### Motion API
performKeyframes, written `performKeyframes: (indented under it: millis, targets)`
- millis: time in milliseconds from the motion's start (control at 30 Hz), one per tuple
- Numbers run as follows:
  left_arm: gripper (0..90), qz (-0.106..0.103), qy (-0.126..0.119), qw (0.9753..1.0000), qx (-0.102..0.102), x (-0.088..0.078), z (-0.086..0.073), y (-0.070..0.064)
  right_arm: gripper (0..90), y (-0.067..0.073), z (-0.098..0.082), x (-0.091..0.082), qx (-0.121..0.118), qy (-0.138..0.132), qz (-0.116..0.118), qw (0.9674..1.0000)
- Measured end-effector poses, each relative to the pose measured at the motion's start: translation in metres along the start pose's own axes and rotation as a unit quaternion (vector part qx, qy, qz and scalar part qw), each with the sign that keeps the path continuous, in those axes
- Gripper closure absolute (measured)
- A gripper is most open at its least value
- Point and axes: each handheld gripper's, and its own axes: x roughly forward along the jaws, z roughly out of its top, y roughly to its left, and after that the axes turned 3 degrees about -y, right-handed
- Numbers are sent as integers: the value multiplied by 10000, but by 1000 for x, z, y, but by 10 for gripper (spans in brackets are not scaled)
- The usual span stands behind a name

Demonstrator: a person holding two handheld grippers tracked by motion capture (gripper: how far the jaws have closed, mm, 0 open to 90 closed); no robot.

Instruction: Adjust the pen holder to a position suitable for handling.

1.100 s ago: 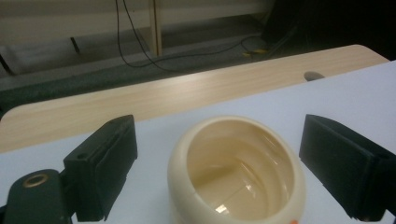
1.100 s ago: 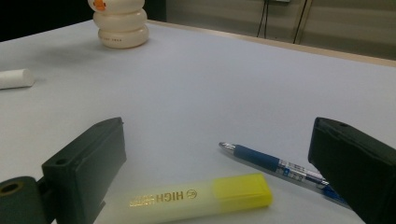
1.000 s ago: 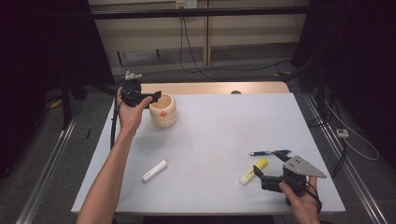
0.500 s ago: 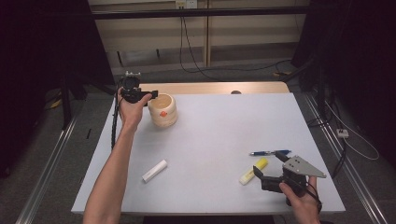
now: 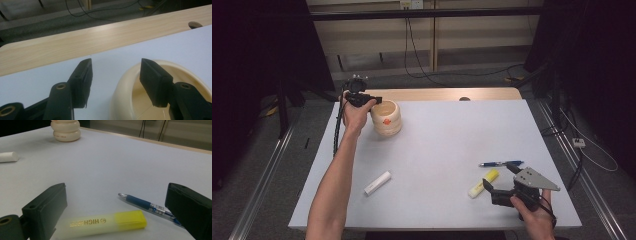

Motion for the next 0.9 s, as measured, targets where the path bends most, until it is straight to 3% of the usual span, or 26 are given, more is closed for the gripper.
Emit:
performKeyframes:
  millis: [133,267,367,533,900]
  targets:
    - [469,-147,52,9999,-8,0,1,0,35,0,0,0,-4,-4,2,10000]
    - [508,-222,273,9991,252,1,-3,-4,35,0,0,-1,0,-3,-2,10000]
    - [540,-324,360,9984,287,2,-5,-7,35,0,0,0,-2,-2,1,10000]
    - [592,-272,475,9979,332,2,-7,-12,35,0,0,-1,-7,-11,-3,10000]
    - [625,-274,576,9980,35,3,-17,-6,35,0,0,-1,-14,-6,-12,10000]
